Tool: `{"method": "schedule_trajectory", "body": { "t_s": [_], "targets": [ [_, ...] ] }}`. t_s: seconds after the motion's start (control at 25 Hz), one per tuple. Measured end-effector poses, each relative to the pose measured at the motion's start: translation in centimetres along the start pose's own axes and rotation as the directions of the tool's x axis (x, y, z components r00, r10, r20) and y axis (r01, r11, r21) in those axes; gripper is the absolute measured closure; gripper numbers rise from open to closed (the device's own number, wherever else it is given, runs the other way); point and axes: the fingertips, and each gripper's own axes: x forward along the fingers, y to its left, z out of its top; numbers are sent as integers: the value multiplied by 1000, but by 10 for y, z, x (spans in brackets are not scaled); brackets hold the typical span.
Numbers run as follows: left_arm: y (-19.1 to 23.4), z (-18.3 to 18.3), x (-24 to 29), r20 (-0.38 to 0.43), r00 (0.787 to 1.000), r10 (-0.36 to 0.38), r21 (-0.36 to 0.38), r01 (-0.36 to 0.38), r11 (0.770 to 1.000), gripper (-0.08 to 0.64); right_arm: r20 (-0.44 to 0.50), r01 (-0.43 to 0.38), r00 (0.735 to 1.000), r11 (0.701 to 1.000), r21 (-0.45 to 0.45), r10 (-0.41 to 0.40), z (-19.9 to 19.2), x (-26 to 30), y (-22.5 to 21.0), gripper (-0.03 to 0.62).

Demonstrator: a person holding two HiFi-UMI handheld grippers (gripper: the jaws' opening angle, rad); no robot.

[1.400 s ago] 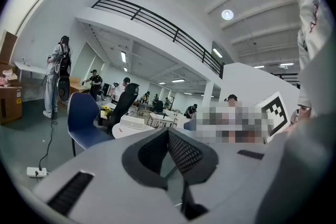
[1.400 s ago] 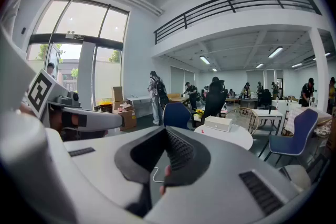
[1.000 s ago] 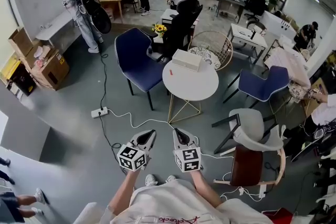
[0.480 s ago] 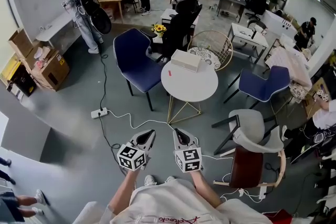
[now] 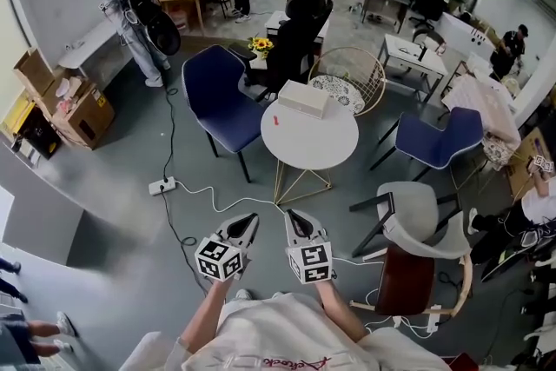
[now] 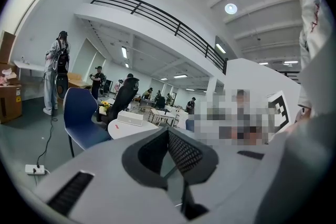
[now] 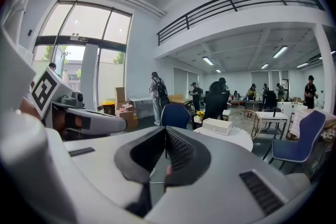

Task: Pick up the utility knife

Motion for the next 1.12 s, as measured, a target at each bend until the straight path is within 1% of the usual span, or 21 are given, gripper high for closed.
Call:
{"method": "schedule_trajectory", "body": {
  "t_s": [0.32, 0.68, 0.92, 1.12],
  "targets": [
    [1, -12, 14, -16, 999, 35, -16, -36, 999, 546, -7, 8, 1000, 1000, 12, -8, -11, -5, -29, 575],
    [5, -19, 18, -21, 999, 51, -27, -51, 998, 548, -27, 7, 1000, 1000, 7, -7, -21, -3, -37, 575],
    [15, -22, 30, -23, 999, 41, -33, -42, 999, 548, -31, 15, 999, 1000, 1, -15, -23, 13, -45, 575],
    [39, -24, 36, -30, 999, 33, -37, -35, 999, 548, -51, 19, 999, 1000, 0, -19, -27, 38, -42, 575]
  ]
}}
